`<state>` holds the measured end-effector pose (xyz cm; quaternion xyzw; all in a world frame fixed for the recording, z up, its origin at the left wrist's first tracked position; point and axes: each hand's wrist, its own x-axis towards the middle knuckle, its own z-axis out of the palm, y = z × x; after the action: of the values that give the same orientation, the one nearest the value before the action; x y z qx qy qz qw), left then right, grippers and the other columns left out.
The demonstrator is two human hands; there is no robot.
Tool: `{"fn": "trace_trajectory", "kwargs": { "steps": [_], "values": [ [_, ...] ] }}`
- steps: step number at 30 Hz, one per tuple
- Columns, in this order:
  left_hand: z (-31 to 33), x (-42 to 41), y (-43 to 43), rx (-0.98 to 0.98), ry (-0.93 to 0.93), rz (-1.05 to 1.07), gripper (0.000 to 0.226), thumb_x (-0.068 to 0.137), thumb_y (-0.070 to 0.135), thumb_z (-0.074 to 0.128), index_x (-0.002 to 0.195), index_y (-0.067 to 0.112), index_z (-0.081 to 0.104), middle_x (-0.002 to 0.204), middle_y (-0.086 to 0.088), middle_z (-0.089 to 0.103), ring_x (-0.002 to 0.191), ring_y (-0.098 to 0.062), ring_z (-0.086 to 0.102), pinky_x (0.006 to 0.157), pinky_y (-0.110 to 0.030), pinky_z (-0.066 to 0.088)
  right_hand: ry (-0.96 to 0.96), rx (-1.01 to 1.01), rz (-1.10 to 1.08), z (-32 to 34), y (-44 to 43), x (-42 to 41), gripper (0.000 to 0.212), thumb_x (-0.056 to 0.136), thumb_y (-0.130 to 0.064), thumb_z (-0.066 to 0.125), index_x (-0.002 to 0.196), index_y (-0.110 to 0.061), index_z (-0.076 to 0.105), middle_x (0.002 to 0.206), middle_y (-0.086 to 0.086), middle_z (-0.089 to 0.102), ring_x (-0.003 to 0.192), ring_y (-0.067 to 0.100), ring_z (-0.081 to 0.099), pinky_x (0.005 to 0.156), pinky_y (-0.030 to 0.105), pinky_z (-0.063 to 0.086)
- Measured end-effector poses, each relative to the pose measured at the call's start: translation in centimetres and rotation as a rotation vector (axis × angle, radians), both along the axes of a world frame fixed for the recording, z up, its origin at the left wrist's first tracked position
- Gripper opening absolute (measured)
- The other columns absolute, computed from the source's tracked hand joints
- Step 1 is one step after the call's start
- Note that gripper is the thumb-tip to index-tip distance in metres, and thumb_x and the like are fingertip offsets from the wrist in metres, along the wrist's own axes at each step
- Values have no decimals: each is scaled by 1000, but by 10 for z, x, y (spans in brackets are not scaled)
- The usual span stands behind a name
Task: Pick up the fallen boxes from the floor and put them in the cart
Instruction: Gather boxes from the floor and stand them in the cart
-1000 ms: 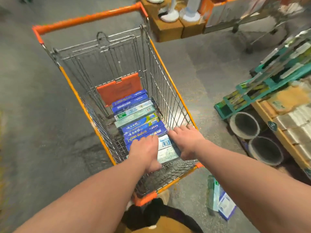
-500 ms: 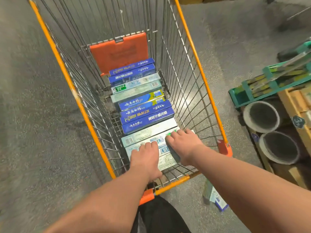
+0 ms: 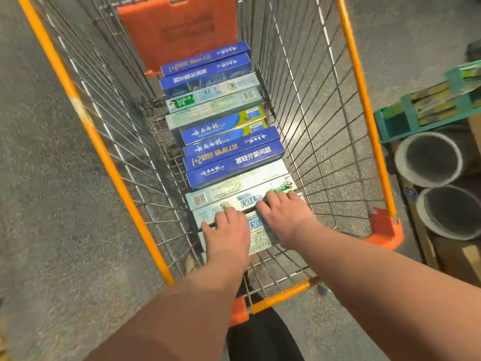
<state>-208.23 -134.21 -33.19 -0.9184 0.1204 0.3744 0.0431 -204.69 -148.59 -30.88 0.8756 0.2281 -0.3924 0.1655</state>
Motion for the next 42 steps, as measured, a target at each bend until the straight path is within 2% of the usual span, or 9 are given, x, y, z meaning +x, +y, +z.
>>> {"fn": "trace_trajectory", "kwargs": {
  "steps": [6,9,14,17,21,24,28,36,42],
  "values": [
    [0,-1,1,-4,1,-3,100,65,36,90,140,10,30,132,-11,35,123,-31,40,106,-60,37,35,47,4,5,-8,1,86,74,-28,79,139,-18,24,129,10,40,123,29,45,108,44,35],
    [-5,-7,1,-18,-34,-6,101,66,38,90,141,8,29,129,-11,34,120,-30,40,106,-62,38,64,78,-32,9,-8,3,76,79,-26,75,140,-16,32,133,11,41,127,31,41,113,43,34],
    [-4,-7,0,-24,-33,-25,103,68,41,89,141,8,25,130,-11,33,121,-30,39,105,-63,39,70,121,-102,16,-9,3,63,87,-26,70,141,-15,40,134,8,44,127,28,38,110,41,40],
    [5,-2,2,-20,-7,-25,101,68,45,87,141,10,26,132,-10,34,122,-29,39,101,-53,44,81,177,-199,28,-11,6,57,89,-31,70,138,-17,44,130,5,49,127,26,41,102,42,48],
    [44,11,5,12,19,-33,81,78,32,79,139,11,30,133,-8,36,125,-27,41,94,-44,48,13,216,-295,64,-20,13,54,85,-22,72,134,-18,48,128,4,50,125,26,45,96,44,52],
    [95,28,7,6,7,-56,64,87,22,68,139,14,33,134,-6,37,128,-27,41,94,-44,49,-51,218,-366,115,-34,14,51,88,-25,69,134,-16,48,130,7,51,125,29,47,94,45,51],
    [173,54,9,-59,-26,-31,47,90,22,63,131,16,42,132,-5,46,128,-27,47,96,-48,49,-147,233,-488,185,-60,5,47,86,-29,70,128,-18,52,127,7,55,123,31,53,94,44,52],
    [274,92,-17,-133,-155,-301,21,90,25,57,108,20,45,121,-5,53,113,-30,55,89,-44,49,-350,240,-744,277,-87,-12,41,85,-35,68,121,-22,56,114,3,62,107,27,61,85,40,55],
    [291,94,-36,-300,-152,-676,43,91,44,56,126,21,46,133,-2,50,125,-26,50,98,-43,47,-419,179,-1012,308,-66,-66,51,89,-38,65,135,-21,53,127,4,60,119,29,57,92,47,54]
  ]
}}
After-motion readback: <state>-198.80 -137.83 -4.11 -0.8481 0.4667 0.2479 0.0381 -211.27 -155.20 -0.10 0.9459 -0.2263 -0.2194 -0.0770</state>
